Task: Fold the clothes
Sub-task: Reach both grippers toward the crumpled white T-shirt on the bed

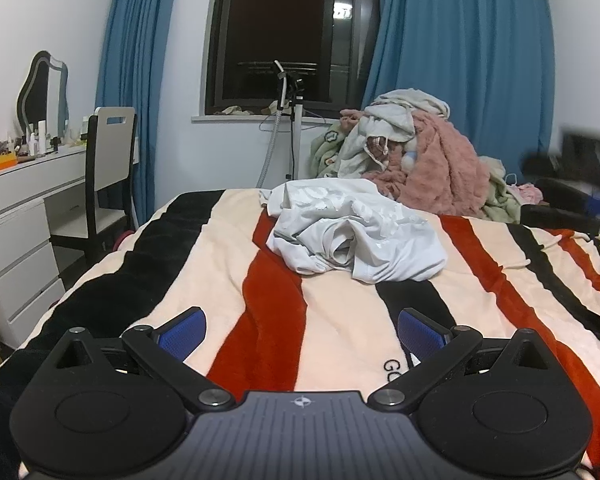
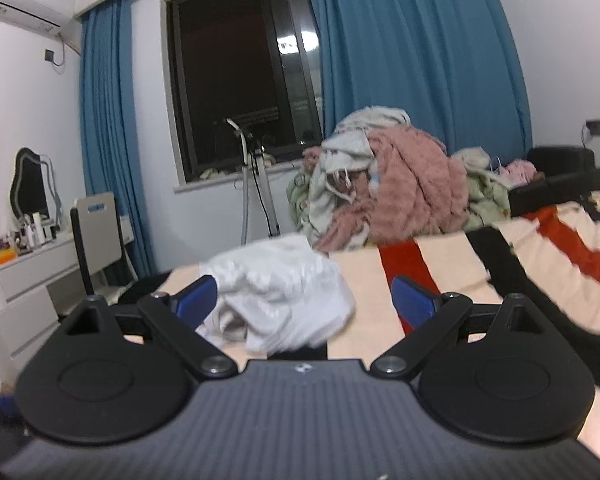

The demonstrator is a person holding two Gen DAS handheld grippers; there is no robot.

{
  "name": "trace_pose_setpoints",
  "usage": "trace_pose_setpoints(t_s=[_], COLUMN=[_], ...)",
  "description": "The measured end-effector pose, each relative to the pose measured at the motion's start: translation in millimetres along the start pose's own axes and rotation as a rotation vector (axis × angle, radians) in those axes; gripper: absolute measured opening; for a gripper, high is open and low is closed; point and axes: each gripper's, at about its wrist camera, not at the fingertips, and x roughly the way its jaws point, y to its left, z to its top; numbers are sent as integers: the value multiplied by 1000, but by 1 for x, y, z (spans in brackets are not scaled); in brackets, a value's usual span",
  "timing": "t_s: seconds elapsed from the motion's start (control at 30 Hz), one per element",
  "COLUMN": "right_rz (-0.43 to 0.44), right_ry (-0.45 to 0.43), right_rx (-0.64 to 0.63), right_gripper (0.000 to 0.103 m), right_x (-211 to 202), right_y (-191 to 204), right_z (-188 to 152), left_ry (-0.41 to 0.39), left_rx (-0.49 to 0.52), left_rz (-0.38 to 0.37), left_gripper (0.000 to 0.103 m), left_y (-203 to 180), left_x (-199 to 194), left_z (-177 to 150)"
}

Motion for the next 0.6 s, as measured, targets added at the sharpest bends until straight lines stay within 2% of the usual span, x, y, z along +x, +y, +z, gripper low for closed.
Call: trace_pose_setpoints(t_s=[0.13, 0.27, 0.37, 0.47, 0.6], right_rz=[29, 73, 79, 66, 5], right_ry=[20, 51, 81, 78, 70], right_rx=[-72, -138, -67, -3, -15], right_gripper=[95, 95, 95, 95, 95], right_x=[15, 16, 18, 20, 32], right_y=[2, -10, -27, -39, -48], right_z=[23, 16, 3, -8, -19], left_ry=[38, 145, 204, 207, 181], left_rx=[1, -48, -26, 1, 39], left_rz=[-14, -42, -24, 12, 67], left_gripper=[103, 103, 103, 103, 103], left_y=[-2, -4, -12, -18, -24], left_x=[11, 42, 73, 108, 171], left_z=[-4, -10, -12, -11, 2])
